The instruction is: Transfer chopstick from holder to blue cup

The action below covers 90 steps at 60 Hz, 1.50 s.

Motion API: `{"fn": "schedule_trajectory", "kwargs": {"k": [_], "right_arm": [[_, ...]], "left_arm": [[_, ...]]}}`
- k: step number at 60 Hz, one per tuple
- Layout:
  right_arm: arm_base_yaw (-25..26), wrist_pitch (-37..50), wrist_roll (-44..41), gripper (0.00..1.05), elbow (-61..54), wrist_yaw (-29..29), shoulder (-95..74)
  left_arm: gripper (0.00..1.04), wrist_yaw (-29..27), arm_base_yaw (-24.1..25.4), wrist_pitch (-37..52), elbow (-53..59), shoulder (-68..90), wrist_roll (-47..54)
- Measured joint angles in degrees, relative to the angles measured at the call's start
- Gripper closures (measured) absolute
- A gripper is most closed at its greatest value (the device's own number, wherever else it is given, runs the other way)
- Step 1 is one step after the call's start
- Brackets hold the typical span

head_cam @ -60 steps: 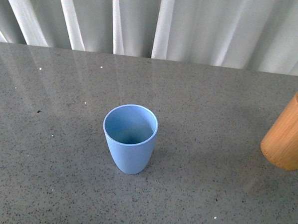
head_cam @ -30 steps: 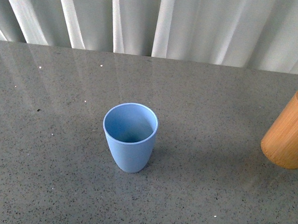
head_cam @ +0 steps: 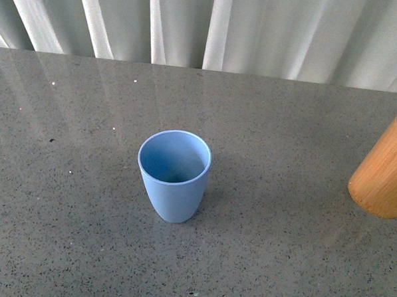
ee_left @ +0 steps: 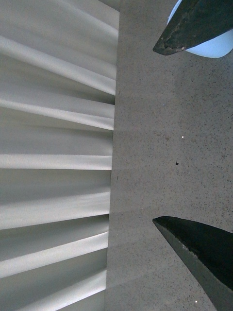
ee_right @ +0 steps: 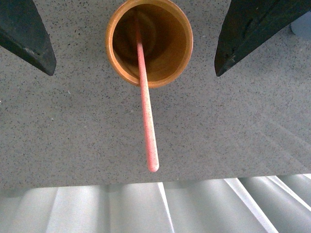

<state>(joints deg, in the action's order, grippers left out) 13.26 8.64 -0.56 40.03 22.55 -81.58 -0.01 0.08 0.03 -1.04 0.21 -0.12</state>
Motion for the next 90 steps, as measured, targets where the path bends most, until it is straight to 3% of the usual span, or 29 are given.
{"fn": "schedule_trajectory", "kwargs": {"k": [90], "right_arm": [[-3.15, 3.32, -6.91, 0.10, 15.06, -3.48, -21.70]], "left_arm": [[0.07, 0.00, 0.00, 0.00, 0.00, 0.00, 0.00]]}}
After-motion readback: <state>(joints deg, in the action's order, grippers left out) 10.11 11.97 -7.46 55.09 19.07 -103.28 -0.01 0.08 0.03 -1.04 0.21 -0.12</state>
